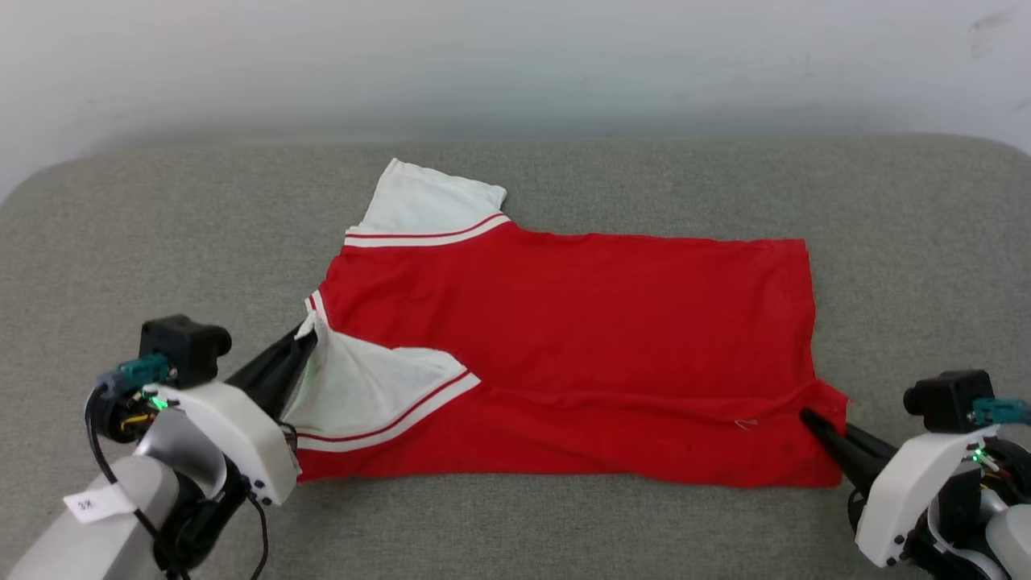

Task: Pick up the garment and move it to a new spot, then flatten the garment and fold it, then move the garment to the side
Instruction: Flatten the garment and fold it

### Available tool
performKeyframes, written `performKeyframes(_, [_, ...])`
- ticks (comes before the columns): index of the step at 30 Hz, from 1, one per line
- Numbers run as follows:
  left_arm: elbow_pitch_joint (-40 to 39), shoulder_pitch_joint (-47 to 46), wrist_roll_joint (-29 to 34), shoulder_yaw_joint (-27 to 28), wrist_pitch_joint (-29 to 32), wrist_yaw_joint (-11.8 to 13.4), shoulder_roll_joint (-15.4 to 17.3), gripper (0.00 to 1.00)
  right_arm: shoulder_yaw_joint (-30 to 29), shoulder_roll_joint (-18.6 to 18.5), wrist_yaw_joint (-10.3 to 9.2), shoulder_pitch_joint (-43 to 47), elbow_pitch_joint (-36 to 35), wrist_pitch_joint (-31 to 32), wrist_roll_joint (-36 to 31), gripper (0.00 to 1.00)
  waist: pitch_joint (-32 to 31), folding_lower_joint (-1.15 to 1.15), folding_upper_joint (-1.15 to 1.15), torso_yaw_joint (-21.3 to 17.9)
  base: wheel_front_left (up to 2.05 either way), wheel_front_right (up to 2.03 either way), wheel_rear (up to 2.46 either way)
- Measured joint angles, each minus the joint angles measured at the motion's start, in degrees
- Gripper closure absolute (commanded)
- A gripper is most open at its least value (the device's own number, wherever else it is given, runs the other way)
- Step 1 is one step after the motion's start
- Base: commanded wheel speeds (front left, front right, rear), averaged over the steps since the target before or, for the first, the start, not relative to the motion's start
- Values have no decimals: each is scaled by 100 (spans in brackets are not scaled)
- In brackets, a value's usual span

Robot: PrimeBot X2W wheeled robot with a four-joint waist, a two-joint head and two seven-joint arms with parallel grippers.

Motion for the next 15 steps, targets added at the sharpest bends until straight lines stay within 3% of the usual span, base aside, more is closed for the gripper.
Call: performKeyframes(15, [1839,-1365,53,-396,-86,-261,-279,100,438,254,0,-1285,950,-136,-107,100,914,0,0,-197,0,0,0])
